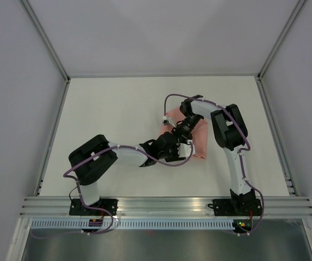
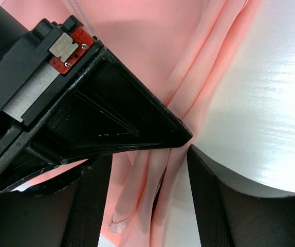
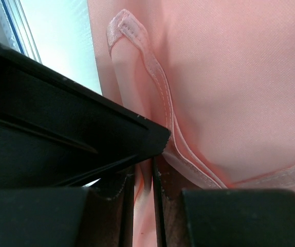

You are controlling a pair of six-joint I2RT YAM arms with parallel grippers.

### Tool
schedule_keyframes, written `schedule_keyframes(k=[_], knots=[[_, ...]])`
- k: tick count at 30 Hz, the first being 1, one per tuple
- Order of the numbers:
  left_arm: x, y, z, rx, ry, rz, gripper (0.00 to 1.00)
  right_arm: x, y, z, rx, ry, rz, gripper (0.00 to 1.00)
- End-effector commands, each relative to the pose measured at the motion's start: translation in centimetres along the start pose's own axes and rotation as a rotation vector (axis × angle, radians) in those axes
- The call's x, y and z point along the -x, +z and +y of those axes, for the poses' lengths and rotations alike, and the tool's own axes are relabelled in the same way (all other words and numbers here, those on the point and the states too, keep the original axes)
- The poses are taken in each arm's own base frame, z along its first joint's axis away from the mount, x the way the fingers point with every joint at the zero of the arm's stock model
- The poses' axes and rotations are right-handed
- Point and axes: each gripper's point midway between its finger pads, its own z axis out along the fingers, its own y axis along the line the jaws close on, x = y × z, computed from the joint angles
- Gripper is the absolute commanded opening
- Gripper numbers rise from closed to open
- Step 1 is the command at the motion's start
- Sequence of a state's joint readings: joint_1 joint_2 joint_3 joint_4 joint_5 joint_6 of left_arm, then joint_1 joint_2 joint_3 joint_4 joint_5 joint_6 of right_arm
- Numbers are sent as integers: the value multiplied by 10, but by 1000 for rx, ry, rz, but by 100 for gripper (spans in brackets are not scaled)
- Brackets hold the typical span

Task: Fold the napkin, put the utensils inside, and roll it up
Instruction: Roll the napkin at the center of the board.

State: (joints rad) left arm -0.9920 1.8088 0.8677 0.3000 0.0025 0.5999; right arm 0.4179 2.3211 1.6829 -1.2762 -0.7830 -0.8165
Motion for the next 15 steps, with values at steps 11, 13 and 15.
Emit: schedule_keyframes(k=[11, 13, 15], knots=[[-21, 15, -49, -261, -62, 123, 16, -16, 10, -69, -197, -139, 127, 17], [-20, 15, -51, -282, -78, 128, 9, -16, 10, -69, -196, -136, 120, 18], [-21, 14, -56, -318, -95, 149, 3, -14, 8, -68, -197, -132, 103, 20]])
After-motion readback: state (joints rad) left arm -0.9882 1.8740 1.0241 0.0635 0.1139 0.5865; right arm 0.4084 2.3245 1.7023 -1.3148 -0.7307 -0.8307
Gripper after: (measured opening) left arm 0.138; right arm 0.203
